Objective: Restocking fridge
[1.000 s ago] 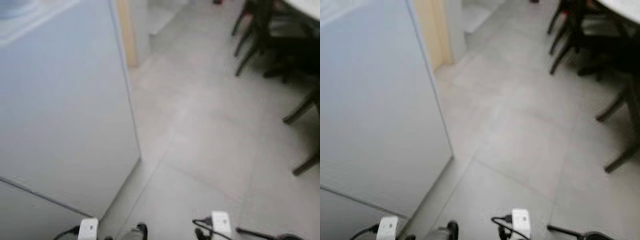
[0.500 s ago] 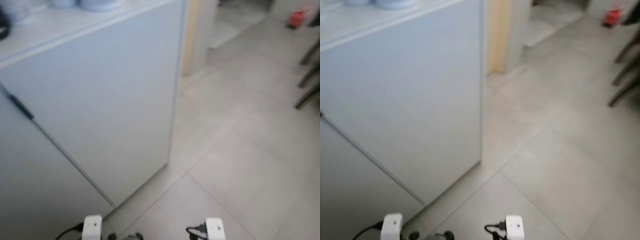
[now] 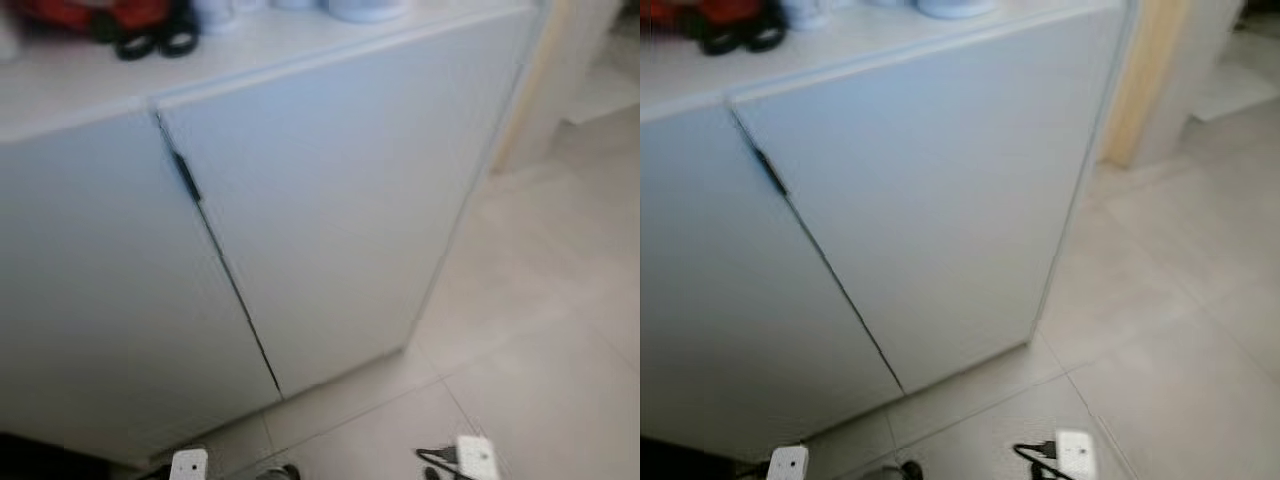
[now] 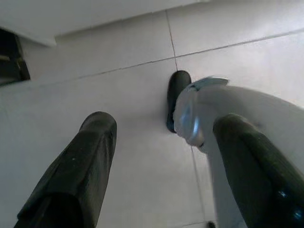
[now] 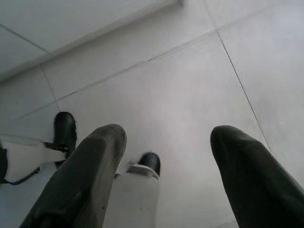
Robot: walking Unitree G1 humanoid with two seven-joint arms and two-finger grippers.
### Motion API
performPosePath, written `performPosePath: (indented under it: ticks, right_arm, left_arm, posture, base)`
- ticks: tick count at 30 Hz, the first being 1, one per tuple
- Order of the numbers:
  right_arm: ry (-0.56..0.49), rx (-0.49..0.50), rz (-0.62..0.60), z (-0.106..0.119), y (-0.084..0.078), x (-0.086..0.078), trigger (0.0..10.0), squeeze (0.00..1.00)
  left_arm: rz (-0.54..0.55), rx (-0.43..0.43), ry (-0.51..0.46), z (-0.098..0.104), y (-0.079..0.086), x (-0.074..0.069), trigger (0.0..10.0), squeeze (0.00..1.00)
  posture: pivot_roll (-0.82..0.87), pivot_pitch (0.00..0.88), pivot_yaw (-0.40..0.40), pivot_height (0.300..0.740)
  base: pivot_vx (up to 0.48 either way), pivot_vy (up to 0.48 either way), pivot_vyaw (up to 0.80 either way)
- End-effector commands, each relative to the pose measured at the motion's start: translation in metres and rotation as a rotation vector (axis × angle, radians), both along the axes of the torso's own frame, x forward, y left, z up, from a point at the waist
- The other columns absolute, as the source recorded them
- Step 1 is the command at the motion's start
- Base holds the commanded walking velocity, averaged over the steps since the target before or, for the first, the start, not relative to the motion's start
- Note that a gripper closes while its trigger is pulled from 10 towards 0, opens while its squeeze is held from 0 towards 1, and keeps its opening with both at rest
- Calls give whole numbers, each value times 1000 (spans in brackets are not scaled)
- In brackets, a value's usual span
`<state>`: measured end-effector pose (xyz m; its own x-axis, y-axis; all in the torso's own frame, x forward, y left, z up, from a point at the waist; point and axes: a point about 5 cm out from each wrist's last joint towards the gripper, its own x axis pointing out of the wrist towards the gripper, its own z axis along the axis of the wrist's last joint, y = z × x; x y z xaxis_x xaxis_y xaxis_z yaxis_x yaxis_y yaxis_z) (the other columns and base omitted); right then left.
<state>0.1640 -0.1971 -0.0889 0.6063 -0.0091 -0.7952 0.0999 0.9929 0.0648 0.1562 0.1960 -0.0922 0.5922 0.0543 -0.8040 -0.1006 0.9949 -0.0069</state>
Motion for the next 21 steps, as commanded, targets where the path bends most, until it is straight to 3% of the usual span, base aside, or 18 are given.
performPosePath:
  ticks: [1, 12, 21]
  right_arm:
    - [32, 27, -8, -4, 5, -9, 10000, 0]
    - [29, 33, -19, -4, 9, -5, 10000, 0]
    - [-31, 23, -17, 7, 6, 20, 10000, 0]
  left_arm:
    - [-15, 11, 28, -3, -1, -8, 10000, 0]
    - [-24, 20, 30, -3, 3, -7, 10000, 0]
    - [-28, 33, -2, 5, 4, 14, 10000, 0]
  posture:
    - [53, 135, 13, 740]
    - [44, 106, 33, 740]
    - [32, 43, 15, 740]
  base:
    - [0, 0, 800]
    - [0, 0, 800]
    - [0, 0, 800]
